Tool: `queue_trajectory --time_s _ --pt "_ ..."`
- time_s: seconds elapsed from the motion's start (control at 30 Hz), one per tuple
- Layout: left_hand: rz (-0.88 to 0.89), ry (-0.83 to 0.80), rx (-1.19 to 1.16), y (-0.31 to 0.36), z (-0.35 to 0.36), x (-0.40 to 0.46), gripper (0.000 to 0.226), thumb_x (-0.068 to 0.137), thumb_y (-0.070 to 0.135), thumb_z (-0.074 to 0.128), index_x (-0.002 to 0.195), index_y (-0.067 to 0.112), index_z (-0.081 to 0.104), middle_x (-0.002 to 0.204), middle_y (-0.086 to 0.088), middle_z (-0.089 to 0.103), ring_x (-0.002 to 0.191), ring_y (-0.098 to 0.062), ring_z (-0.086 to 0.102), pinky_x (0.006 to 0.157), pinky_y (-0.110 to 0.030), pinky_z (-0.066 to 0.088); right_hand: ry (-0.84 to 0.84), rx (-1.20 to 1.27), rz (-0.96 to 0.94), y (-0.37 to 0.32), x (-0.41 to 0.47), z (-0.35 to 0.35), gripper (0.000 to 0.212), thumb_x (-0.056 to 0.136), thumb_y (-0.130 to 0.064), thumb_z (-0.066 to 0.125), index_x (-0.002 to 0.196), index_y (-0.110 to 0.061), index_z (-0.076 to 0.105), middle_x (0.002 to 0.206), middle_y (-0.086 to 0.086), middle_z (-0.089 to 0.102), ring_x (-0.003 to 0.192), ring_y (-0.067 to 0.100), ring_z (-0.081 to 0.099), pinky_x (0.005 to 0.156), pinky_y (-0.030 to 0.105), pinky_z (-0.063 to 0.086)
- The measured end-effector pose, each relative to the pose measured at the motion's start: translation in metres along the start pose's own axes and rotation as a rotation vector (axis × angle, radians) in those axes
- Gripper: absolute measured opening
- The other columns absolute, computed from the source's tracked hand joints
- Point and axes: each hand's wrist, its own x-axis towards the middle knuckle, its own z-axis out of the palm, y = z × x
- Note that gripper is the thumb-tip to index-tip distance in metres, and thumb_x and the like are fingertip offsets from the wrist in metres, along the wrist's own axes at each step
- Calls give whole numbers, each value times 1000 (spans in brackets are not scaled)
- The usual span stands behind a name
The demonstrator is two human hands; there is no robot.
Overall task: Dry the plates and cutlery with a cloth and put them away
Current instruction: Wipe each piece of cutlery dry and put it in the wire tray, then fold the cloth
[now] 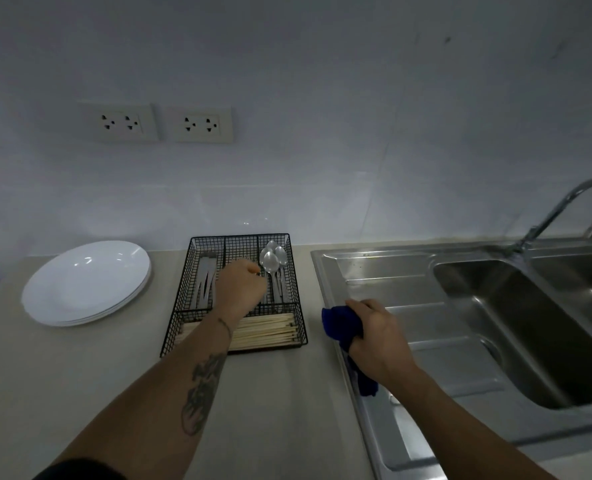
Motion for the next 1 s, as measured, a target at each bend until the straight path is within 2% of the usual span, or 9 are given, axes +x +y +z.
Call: queue_trajectory --time_s 0.13,0.27,0.37,0.43,0.53,0.73,0.8,0.9,1.0 --pt "67 -223 25 14 10 -23 32 90 5 50 113 14 71 111 -3 69 81 -14 64 65 -26 54 -21 49 45 -2 -15 -7 47 69 -4 67 112 -19 63 99 0 55 82 17 56 73 25 47" --pt "91 -590 57 20 21 -59 53 86 7 64 136 25 54 126 -1 60 113 -16 57 93 -28 49 -36 178 95 -4 -26 -11 38 74 -1 60 105 -21 64 92 -1 61 80 11 57 69 20 44" --pt "84 -706 -77 25 32 -86 57 82 8 72 132 30 55 114 3 63 100 -12 60 89 -29 51 -101 363 170 -6 -36 -16 37 80 4 56 105 -23 60 87 -5 65 78 9 62 68 20 50" --pt "72 -693 -143 26 38 -98 40 82 9 73 118 23 62 104 3 67 90 -10 61 82 -27 51 -129 438 190 -6 -43 -18 36 82 5 55 106 -21 58 86 -3 66 77 11 63 64 18 49" --pt "19 -642 -169 29 40 -113 15 89 13 66 101 20 61 107 -7 68 92 -17 62 75 -30 51 -198 591 253 -3 -53 -23 31 82 7 54 101 -18 57 85 4 66 75 15 64 60 19 48" --pt "-34 -487 -223 29 39 -138 10 90 14 66 97 17 60 100 -11 69 91 -24 69 77 -38 60 -327 968 517 4 -74 -15 34 77 5 59 107 -11 56 98 16 68 86 29 68 64 34 53" --pt "-26 -392 -175 25 43 -143 12 88 17 67 97 21 60 97 -7 69 90 -24 69 78 -41 61 -354 878 513 10 -77 -9 28 78 2 58 103 -9 60 94 15 69 84 27 68 67 37 56" --pt "-141 -435 -182 14 54 -155 20 91 13 64 108 23 58 106 -5 65 95 -21 67 85 -40 59 -383 453 457 26 -81 -1 18 79 -7 52 94 -10 61 85 10 67 79 24 65 73 40 57" --pt "-213 -442 -136 -1 69 -167 34 91 11 60 122 23 54 111 -4 61 96 -21 65 90 -39 57 -325 243 442 39 -87 -1 27 75 -14 55 101 -12 54 92 7 63 85 24 63 72 36 55"
